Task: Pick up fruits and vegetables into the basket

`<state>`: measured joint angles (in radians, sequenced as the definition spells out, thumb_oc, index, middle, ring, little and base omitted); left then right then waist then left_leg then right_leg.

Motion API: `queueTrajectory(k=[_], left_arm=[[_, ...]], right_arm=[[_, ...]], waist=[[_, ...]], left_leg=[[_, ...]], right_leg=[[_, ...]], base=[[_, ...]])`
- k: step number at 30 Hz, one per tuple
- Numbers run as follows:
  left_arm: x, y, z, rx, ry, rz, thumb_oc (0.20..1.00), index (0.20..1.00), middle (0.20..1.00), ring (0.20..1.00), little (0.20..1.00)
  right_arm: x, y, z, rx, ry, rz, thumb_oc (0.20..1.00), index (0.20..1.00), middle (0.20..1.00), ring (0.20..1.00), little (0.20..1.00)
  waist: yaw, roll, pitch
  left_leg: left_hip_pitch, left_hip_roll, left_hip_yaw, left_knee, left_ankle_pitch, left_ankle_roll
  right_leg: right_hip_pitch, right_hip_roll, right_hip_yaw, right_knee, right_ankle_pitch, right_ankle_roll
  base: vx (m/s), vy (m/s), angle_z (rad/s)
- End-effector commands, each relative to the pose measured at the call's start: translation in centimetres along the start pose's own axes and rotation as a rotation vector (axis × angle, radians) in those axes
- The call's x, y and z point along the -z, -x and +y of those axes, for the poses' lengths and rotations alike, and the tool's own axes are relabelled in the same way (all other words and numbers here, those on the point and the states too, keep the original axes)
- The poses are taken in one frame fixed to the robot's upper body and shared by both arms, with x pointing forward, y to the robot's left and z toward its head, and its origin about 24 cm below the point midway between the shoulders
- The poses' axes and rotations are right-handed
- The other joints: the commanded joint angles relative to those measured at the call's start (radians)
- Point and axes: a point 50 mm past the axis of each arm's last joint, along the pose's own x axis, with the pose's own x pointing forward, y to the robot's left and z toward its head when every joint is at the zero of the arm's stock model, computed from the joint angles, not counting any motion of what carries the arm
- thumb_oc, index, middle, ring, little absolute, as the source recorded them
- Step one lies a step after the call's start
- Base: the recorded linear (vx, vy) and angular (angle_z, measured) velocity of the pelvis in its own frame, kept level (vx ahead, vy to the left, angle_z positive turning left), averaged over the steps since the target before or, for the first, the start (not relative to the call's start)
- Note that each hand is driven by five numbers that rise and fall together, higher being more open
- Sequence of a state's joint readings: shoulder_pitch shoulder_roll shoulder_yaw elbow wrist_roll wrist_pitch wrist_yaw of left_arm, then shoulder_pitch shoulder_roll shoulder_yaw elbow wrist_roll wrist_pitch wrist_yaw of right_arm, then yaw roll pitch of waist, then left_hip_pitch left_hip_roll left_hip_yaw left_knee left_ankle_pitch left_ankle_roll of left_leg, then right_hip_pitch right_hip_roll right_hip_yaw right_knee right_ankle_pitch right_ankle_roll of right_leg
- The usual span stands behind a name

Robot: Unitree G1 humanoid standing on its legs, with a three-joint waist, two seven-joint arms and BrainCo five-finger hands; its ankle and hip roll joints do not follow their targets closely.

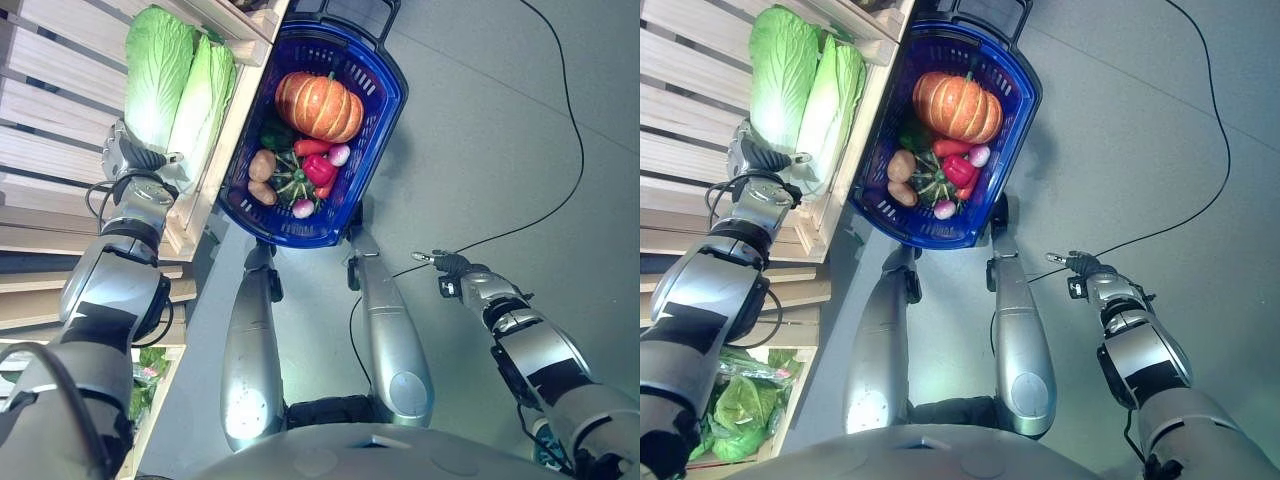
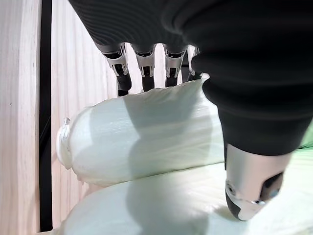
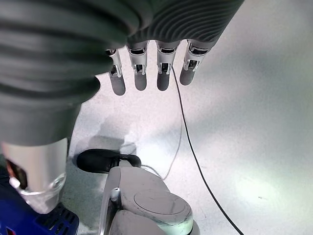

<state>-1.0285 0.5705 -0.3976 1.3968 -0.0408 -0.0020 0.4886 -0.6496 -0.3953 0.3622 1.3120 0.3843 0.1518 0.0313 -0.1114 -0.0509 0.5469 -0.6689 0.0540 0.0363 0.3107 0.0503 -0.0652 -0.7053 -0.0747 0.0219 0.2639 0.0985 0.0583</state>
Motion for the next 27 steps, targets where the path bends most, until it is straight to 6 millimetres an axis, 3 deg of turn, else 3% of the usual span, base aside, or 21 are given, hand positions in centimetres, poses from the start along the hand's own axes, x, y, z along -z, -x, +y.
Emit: queueTrajectory(k=[1, 2, 19, 27], left_arm=[[2.58, 0.09, 0.36, 0.001, -0.050, 0.081, 0.479, 0.479, 0.479, 0.479, 0.479], [2.49, 0.10, 0.29, 0.007, -0.050, 0.075, 0.200, 0.200, 0.200, 0.200, 0.200], [2.46, 0.21, 0.01, 0.031, 0.010, 0.053, 0.200, 0.200, 0.200, 0.200, 0.200], [1.75, 0.20, 0.12, 0.013, 0.210, 0.015, 0.200, 0.200, 0.200, 0.200, 0.200]], right_arm=[[2.69, 0.17, -1.38, 0.033, -0.001, 0.087, 1.000, 1.000, 1.000, 1.000, 1.000], [2.70, 0.17, -1.34, 0.033, -0.001, 0.086, 1.000, 1.000, 1.000, 1.000, 1.000], [2.50, 0.17, -1.44, 0.031, -0.005, 0.079, 1.000, 1.000, 1.000, 1.000, 1.000], [2.62, 0.15, -1.30, 0.031, -0.019, 0.073, 1.000, 1.000, 1.000, 1.000, 1.000]], waist=[[0.011, -0.015, -0.027], [0.011, -0.015, -0.027], [0.014, -0.010, -0.027], [0.019, -0.003, -0.027]], left_leg=[[-0.040, -0.037, -0.011, 0.037, -0.039, -0.002], [-0.039, -0.038, -0.011, 0.035, -0.039, -0.002], [-0.027, -0.044, -0.013, 0.021, -0.034, -0.002], [-0.006, -0.047, -0.016, 0.004, -0.032, -0.003]], right_leg=[[-0.007, 0.057, -0.044, 0.122, -0.129, -0.017], [-0.006, 0.057, -0.044, 0.119, -0.129, -0.017], [0.007, 0.057, -0.045, 0.106, -0.124, -0.015], [0.028, 0.055, -0.047, 0.093, -0.124, -0.013]], base=[[0.00, 0.000, 0.00], [0.00, 0.000, 0.00], [0.00, 0.000, 0.00], [0.00, 0.000, 0.00]])
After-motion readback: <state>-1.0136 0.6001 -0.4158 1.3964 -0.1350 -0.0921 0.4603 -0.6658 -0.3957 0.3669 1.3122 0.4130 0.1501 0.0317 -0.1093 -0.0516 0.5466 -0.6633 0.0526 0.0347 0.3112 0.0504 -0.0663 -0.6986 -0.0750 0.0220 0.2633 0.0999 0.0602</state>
